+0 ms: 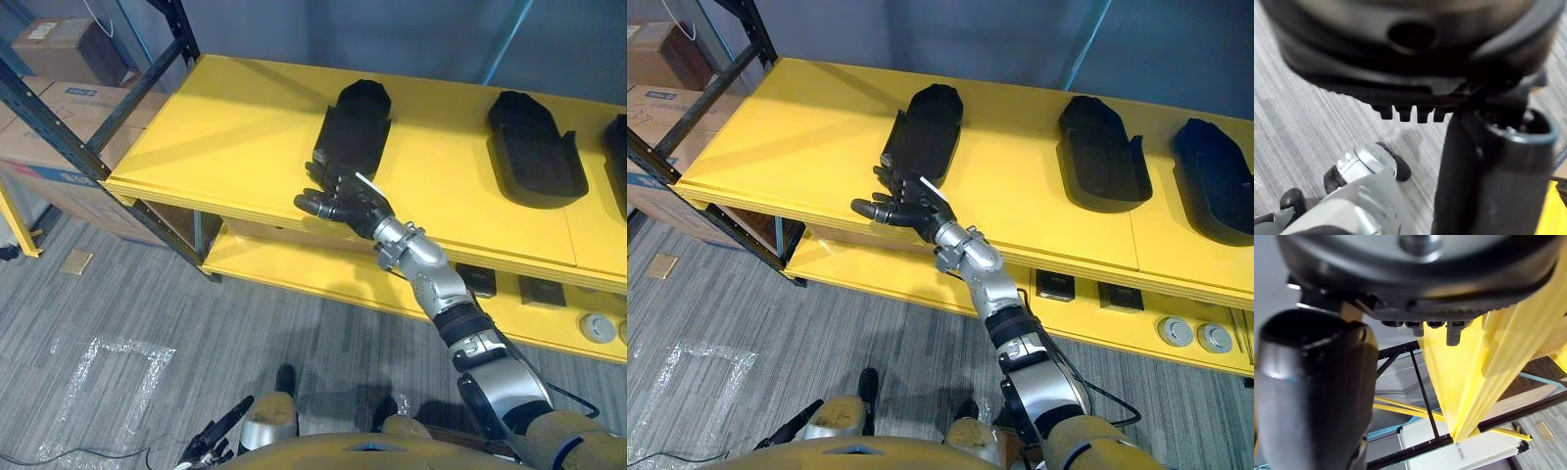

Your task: Walk over and take three plastic housings, then place them on the shelf

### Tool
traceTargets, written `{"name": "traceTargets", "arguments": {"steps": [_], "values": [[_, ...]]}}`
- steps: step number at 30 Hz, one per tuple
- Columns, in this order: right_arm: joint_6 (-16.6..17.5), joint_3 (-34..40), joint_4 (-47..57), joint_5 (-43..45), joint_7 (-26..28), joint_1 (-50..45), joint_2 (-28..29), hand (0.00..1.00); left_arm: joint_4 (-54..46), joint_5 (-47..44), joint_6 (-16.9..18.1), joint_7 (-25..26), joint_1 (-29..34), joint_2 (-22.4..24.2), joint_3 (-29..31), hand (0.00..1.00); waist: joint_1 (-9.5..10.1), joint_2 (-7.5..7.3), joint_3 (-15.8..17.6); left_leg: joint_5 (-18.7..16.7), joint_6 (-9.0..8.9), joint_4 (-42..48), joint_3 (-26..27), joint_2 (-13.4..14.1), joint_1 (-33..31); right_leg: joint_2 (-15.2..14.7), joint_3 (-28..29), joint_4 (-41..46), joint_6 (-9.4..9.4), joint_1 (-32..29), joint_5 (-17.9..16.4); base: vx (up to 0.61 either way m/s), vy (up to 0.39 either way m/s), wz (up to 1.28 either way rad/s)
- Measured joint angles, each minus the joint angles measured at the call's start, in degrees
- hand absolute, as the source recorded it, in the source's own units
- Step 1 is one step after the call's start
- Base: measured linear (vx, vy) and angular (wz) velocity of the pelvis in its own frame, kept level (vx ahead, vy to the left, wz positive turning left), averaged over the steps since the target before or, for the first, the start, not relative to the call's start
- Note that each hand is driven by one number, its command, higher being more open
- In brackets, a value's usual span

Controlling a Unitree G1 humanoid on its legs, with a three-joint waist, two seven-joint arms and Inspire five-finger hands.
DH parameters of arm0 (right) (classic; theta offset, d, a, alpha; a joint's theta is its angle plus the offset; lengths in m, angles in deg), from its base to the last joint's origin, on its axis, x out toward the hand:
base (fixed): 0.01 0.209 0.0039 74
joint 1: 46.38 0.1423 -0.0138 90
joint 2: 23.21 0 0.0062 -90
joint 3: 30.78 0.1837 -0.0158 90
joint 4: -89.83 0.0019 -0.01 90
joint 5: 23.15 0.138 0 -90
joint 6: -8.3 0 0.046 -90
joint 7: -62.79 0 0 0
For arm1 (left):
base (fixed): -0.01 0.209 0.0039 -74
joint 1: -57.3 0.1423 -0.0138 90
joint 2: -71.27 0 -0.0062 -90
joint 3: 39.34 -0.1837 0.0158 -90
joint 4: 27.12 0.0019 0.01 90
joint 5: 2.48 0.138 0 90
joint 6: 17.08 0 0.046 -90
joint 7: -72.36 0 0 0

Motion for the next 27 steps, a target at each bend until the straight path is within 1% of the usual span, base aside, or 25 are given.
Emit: {"name": "traceTargets", "arguments": {"steps": [11, 13, 14, 18, 19, 20, 24, 27], "values": [[0.8, 0.2, -2.3, -0.2, -1.7, 2.1, 0.6, 1.0, 0.0, 0.0, 0.0, -0.3, 0.3, 0.9, -0.4, 1.0, 0.47, 1.57, 0.0, 0.9, -0.12, -1.2, -0.5, 0.0, 0.4, 0.0, -0.8, 0.1, 0.13, 0.4, 0.1, 0.0, -0.002, 0.02], [1.6, 0.2, -2.6, -0.2, -1.8, 2.5, 0.6, 1.0, 0.0, 0.0, 0.0, -0.3, 0.4, 1.0, -0.4, 1.0, 0.59, 1.57, 0.0, 0.9, -0.12, -1.3, -0.5, 0.0, 0.7, -0.1, -0.8, 0.0, 0.13, 0.7, 0.1, 0.0, 0.0, 0.0], [4.0, 0.2, -4.3, -6.8, -4.1, 3.7, 0.5, 1.0, 0.0, 0.0, 0.0, -0.4, 0.4, 1.0, -0.6, 1.0, 0.61, 1.58, 0.0, 0.9, -0.12, -1.4, -0.5, 0.0, 0.7, -0.1, -0.8, 0.0, 0.14, 0.7, 0.1, 0.0, 0.0, 0.0], [4.1, 0.2, -4.9, -6.8, -4.2, 4.3, 0.5, 1.0, 0.0, 0.0, 0.0, -0.4, 0.4, 1.0, -0.7, 1.0, 0.56, 1.6, 0.0, 0.9, -0.12, -1.4, -0.5, 0.0, 0.7, -0.1, -0.8, 0.0, 0.14, 0.7, 0.1, -0.01, -0.003, 0.0], [5.3, 0.3, -8.7, -6.9, -6.2, 8.1, -0.8, 1.0, -0.1, -0.1, 0.0, -0.4, 0.4, 1.0, -0.9, 1.0, 0.9, 1.73, 0.1, 0.9, -0.12, -1.4, -0.5, -0.1, 0.7, -0.1, -0.8, 0.1, 0.15, 0.2, 0.1, -0.04, -0.012, -0.01], [5.5, 0.3, -8.9, -6.9, -6.7, 8.6, -0.9, 1.0, -0.1, -0.1, 0.0, -0.4, 0.4, 1.0, -0.9, 1.0, 0.83, 1.85, 0.2, 0.9, -0.11, -1.4, -0.5, -0.1, 0.7, -0.1, -0.8, 0.1, 0.15, 0.2, 0.1, 0.0, 0.0, 0.0], [5.6, 0.3, -9.2, -6.9, -6.7, 9.3, -1.7, 1.0, -0.1, -0.1, 0.0, -0.4, 0.4, 1.0, -1.2, 1.0, 0.82, 2.0, 0.3, 0.9, -0.11, -1.4, -0.5, -0.1, 0.6, -0.1, -0.8, 0.1, 0.15, 0.2, 0.1, 0.0, 0.0, 0.0], [6.5, 0.3, -11.9, -7.0, -7.3, 10.7, -2.3, 1.0, -0.2, -0.2, 0.2, -0.4, 0.4, 1.0, -2.1, 1.0, 0.94, 2.22, 0.6, 0.9, -0.11, -1.4, -0.5, -0.2, 0.6, -0.2, -0.9, 0.1, 0.15, 0.2, 0.1, 0.0, 0.0, 0.0]]}}
